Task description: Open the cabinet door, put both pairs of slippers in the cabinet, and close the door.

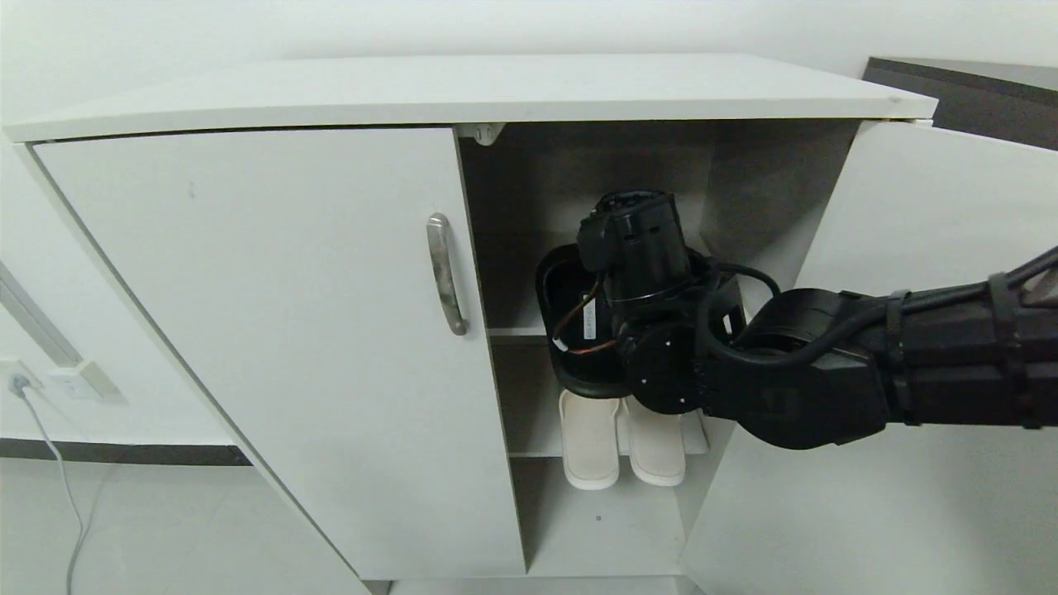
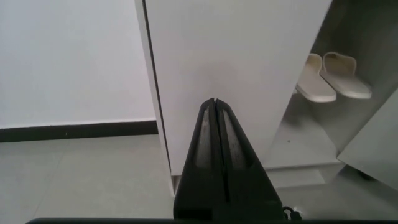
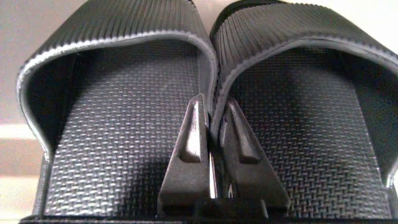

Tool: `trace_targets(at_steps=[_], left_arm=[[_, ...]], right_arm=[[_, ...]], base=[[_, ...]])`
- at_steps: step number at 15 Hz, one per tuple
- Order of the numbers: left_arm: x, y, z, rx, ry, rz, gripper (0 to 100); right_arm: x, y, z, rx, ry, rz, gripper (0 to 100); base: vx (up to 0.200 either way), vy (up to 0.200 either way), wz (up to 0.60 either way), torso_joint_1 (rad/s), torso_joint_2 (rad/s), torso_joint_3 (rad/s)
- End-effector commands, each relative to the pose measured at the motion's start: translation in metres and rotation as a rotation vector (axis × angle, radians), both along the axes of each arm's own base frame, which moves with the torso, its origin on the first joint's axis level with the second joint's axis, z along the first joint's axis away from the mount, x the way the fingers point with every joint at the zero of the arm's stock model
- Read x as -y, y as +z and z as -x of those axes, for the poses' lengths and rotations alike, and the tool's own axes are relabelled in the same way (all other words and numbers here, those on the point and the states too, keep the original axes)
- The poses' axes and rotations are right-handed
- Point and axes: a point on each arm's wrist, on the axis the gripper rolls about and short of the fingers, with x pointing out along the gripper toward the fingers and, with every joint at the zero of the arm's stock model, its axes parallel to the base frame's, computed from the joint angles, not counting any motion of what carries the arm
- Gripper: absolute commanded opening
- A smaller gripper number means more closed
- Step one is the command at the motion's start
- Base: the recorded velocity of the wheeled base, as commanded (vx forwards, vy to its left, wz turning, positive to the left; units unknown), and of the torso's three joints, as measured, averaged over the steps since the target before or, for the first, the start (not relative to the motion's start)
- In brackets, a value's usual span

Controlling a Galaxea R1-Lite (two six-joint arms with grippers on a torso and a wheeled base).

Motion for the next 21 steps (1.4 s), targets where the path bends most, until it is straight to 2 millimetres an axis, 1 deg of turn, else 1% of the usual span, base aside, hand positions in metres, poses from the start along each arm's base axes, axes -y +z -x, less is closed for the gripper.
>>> trace_targets(at_steps=[1,2,8,13,17,21], left_arm=[[0.0,0.0,0.0,0.002,0.001,0.0,0],[0.0,0.0,0.0,0.003,0.001,0.0,0],[0.0,0.0,0.0,0.002,0.001,0.002,0],[0.0,0.0,0.0,0.003,0.001,0.0,0],[0.0,0.0,0.0,0.003,0.001,0.002,0],[0.0,0.0,0.0,0.003,0.002,0.002,0]], right_arm=[[-0.005,-0.007,-0.005,-0.005,-0.001,0.008,0],[-0.007,-0.007,-0.008,-0.004,0.002,0.006,0],[-0.007,-0.006,-0.043,0.019,-0.034,0.001,0],[-0.003,-0.003,-0.059,0.031,-0.05,0.012,0],[-0.003,0.008,-0.065,0.043,-0.058,0.0,0],[-0.005,0.002,-0.069,0.031,-0.063,0.011,0]], base=[[0.0,0.0,0.0,0.0,0.0,0.0],[0.0,0.0,0.0,0.0,0.0,0.0],[0.0,0.0,0.0,0.0,0.0,0.0],[0.0,0.0,0.0,0.0,0.0,0.0],[0.0,0.0,0.0,0.0,0.0,0.0],[0.0,0.0,0.0,0.0,0.0,0.0]])
